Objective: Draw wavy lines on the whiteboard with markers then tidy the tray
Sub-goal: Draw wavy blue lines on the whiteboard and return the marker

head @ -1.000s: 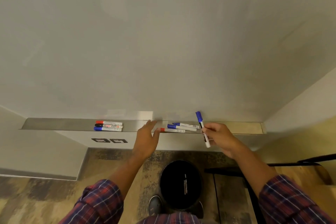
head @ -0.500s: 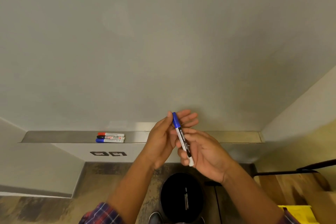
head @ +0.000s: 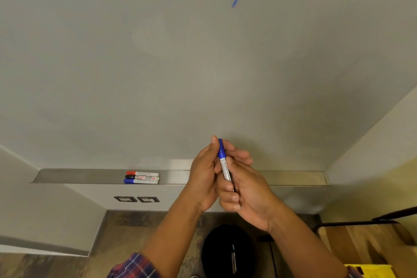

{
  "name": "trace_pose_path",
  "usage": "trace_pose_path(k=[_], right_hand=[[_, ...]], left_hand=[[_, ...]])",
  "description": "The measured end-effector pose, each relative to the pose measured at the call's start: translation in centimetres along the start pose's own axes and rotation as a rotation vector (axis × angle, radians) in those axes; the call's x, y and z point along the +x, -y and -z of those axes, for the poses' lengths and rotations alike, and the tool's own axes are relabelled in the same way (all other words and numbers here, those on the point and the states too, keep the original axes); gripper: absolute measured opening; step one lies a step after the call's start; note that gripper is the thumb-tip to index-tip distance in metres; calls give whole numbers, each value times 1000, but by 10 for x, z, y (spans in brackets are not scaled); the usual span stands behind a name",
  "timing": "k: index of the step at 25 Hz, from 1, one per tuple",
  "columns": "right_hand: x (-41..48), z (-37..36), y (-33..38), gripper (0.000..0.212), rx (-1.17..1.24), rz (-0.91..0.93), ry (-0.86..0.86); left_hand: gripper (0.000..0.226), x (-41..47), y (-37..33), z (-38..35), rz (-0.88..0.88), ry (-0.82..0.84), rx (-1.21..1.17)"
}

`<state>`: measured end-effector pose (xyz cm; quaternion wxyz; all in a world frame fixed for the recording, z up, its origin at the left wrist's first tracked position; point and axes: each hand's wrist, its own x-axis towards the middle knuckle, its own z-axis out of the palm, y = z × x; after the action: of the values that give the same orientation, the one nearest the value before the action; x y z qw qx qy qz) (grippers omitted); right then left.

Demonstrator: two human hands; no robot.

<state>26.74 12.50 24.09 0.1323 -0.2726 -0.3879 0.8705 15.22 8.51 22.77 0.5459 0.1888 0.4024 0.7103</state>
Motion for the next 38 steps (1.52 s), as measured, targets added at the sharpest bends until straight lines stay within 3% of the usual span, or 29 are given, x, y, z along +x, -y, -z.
trace_pose_path(k=[4,10,20,27,32,35,38], right_hand=[[-1,-10,-10,33,-76,41,-82],[-3,-9,-2,34,-56,32,-85],[-6,-4,17,34,-98,114,3],[-14,-14,46,28,-202,345,-19],[-26,-23,94,30,-382,630,-37],[-34,-31,125,45,-519,826,-83],[-44,-42,158,40,-627,1080,-86]], left_hand=[[46,0,-1,-9,-25,-183,81],[51,-4,-10,-12,18,-56,62],[50,13,-30,-14,3,-55,-164],[50,14,-60,-28,-111,-86,-47],[43,11,-93,-45,-328,-67,140],[37,8,-115,-61,-587,-86,485],[27,8,-145,-81,-864,-107,682]])
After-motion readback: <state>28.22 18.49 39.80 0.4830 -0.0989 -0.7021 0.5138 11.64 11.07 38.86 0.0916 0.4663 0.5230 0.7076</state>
